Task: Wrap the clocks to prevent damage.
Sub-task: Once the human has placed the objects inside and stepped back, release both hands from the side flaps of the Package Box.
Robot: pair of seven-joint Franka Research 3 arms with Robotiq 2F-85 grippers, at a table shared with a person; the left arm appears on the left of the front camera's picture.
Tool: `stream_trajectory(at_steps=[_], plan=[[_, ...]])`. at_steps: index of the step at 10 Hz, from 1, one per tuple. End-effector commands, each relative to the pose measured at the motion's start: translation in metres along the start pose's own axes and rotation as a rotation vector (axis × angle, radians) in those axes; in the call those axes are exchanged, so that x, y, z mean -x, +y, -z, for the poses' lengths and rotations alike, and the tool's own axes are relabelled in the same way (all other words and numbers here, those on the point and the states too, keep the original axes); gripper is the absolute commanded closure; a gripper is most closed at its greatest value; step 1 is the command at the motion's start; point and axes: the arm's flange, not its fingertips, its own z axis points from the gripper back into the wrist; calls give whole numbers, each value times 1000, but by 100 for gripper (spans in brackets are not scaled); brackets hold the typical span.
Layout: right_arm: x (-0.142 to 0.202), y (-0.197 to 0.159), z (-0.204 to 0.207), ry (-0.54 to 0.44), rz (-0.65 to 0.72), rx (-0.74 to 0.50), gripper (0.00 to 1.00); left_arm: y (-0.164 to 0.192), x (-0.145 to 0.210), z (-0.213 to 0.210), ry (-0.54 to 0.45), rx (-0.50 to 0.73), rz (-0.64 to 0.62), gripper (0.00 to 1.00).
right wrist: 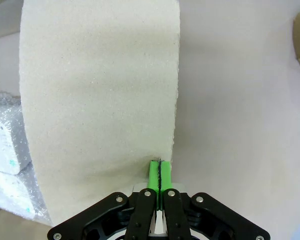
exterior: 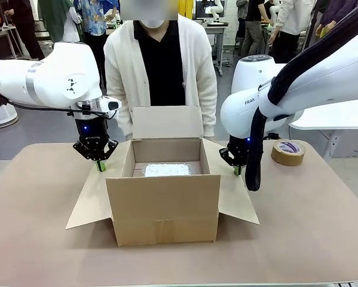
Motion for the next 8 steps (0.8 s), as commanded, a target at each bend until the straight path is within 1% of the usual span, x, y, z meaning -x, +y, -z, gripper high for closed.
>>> stream_trajectory(at_steps=[1,8], plan=[[1,0,3,5,0,1,99,1,0,1,6,-2,-1,100],[0,0,0,0,0,0,99,0,0,0,0,0,0,100]])
